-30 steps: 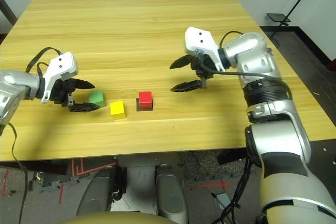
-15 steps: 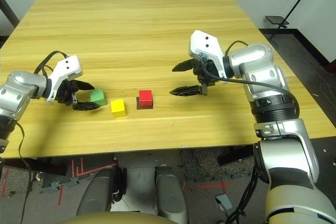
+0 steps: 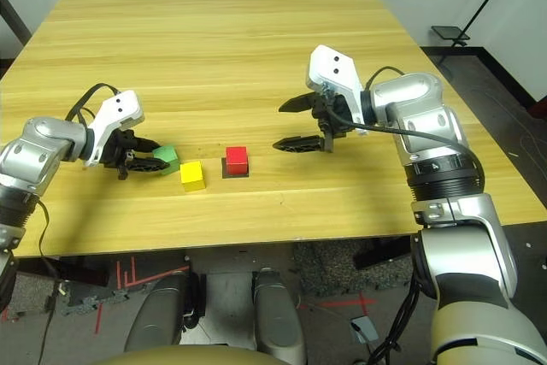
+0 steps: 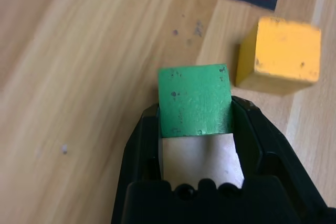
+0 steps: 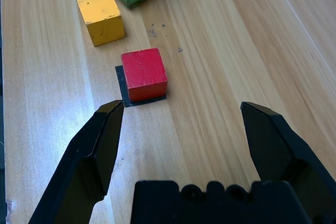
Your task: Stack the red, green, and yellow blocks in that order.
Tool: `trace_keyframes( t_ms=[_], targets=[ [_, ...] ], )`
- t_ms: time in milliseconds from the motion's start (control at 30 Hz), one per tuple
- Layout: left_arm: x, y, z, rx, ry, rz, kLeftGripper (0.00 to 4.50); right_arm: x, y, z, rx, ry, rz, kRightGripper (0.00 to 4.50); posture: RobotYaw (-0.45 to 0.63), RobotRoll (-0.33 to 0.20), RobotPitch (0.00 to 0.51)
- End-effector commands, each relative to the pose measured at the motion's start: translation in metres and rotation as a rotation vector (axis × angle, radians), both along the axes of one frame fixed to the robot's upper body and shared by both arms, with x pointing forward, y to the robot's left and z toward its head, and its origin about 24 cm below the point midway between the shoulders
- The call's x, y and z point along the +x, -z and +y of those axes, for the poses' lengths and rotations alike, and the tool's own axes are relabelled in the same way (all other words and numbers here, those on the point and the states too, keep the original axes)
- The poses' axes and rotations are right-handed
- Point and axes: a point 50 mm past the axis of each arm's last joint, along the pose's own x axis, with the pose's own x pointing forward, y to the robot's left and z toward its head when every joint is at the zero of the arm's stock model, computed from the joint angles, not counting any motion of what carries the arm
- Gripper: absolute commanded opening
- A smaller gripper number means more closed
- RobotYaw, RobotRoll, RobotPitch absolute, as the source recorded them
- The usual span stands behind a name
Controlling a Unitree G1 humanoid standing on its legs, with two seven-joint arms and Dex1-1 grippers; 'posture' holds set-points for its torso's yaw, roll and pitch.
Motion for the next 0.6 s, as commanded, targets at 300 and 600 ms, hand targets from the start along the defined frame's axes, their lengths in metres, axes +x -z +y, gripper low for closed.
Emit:
trace_keyframes(
  t_ms=[300, 600],
  targets=[
    [-0.004, -0.060, -0.074, -0.050, 0.230, 0.002, 2.00, -0.011, 0.012, -0.003, 0.029, 0.013, 0.045, 4.50, 0.18, -0.072, 0.077],
    [0.006, -0.040, -0.109, -0.017, 0.351, 0.023, 2.00, -0.022, 0.020, -0.007, 0.029, 0.032, 0.072, 4.50, 0.13, -0.062, 0.081]
  ],
)
